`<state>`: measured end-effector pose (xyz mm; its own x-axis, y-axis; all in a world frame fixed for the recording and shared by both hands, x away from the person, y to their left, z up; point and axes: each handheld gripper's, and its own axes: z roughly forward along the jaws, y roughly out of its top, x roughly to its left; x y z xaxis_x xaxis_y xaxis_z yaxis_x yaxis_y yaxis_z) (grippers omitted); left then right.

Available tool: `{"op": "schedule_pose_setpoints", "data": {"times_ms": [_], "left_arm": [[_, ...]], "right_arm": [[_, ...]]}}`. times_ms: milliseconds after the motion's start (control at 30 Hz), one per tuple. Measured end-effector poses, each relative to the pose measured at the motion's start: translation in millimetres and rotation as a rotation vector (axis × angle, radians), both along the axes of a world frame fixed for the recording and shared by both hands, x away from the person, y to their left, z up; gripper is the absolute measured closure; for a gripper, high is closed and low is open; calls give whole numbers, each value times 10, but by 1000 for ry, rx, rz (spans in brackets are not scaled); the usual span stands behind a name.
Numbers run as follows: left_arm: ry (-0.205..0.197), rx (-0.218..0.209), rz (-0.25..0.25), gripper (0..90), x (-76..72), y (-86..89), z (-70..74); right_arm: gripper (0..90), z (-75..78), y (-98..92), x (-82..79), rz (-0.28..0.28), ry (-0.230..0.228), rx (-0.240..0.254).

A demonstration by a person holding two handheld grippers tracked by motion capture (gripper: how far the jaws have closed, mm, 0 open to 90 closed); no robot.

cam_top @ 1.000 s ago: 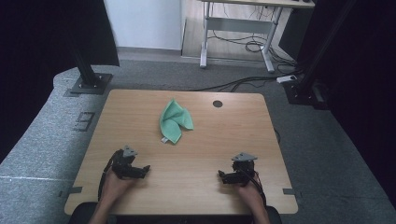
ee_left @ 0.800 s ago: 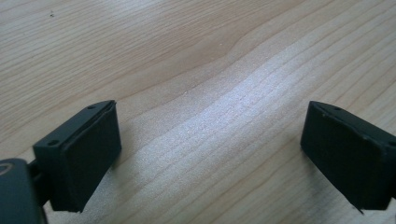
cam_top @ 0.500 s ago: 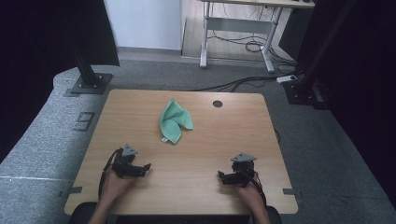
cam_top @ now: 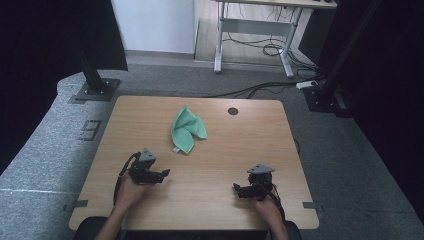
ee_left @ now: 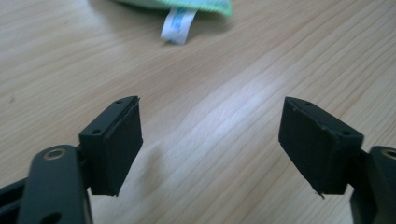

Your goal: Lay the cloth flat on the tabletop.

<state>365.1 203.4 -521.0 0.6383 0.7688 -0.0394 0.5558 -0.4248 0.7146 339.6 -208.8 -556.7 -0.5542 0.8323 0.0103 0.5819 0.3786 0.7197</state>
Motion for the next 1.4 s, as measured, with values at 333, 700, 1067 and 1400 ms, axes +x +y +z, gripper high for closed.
{"op": "schedule_pose_setpoints", "data": {"times_ms": [333,700,1067,1400], "left_arm": [[-13,-60,-48,368,189,-190,106],[-28,-77,-98,480,430,-427,264],[1,-81,-101,549,701,-705,172],[29,-16,-45,600,902,-793,-127]], "right_arm": [[12,0,1,-5,0,-1,0],[12,0,3,-9,0,0,0],[12,0,3,-11,1,0,0],[12,0,4,-11,2,0,0]]}}
